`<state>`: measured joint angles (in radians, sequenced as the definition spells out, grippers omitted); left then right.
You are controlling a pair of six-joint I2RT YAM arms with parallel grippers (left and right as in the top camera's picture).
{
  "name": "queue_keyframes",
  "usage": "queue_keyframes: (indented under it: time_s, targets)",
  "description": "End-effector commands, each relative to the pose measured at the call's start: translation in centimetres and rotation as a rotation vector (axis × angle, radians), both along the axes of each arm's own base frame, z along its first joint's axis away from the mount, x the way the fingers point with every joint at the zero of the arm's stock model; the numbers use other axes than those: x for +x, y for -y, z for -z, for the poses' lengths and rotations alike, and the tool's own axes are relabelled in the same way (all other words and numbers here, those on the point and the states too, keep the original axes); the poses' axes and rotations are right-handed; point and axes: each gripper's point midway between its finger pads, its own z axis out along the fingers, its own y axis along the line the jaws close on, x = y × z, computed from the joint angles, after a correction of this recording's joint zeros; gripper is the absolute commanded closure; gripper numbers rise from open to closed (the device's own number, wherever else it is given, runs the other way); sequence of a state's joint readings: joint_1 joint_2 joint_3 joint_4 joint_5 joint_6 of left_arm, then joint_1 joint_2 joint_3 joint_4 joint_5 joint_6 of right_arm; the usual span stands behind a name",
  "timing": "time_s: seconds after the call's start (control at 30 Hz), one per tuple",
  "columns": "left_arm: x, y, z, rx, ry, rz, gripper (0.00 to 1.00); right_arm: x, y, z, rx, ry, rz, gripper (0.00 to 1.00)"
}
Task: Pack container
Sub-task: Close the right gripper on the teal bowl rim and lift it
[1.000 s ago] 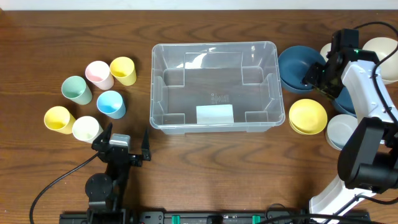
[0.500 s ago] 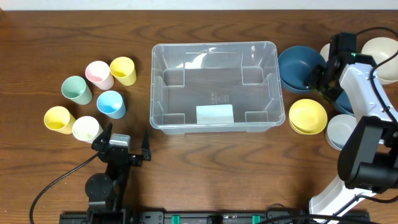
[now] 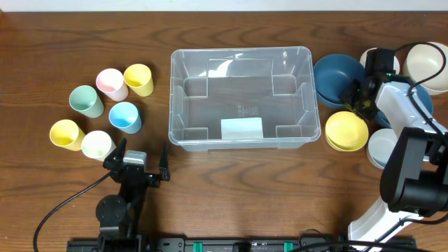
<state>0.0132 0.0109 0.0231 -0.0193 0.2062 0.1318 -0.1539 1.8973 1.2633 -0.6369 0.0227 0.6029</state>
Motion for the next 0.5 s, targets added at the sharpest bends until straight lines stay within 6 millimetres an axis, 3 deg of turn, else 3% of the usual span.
queue_keyframes:
  time_s: [0.0, 0.37, 0.47]
  targets:
    - [-0.1, 0.1, 1.6, 0.004, -0.045, 0.007, 0.02, 0.0, 0.2, 0.5, -0.011, -0.001, 0.012, 0.72]
    - [-0.1, 0.1, 1.6, 0.004, -0.044, 0.007, 0.02, 1.9, 0.5, -0.2, -0.026, 0.079, 0.004, 0.98]
    - [-0.1, 0.1, 1.6, 0.004, -0.045, 0.007, 0.02, 2.0, 0.6, -0.3, -0.035, 0.086, 0.007, 0.99]
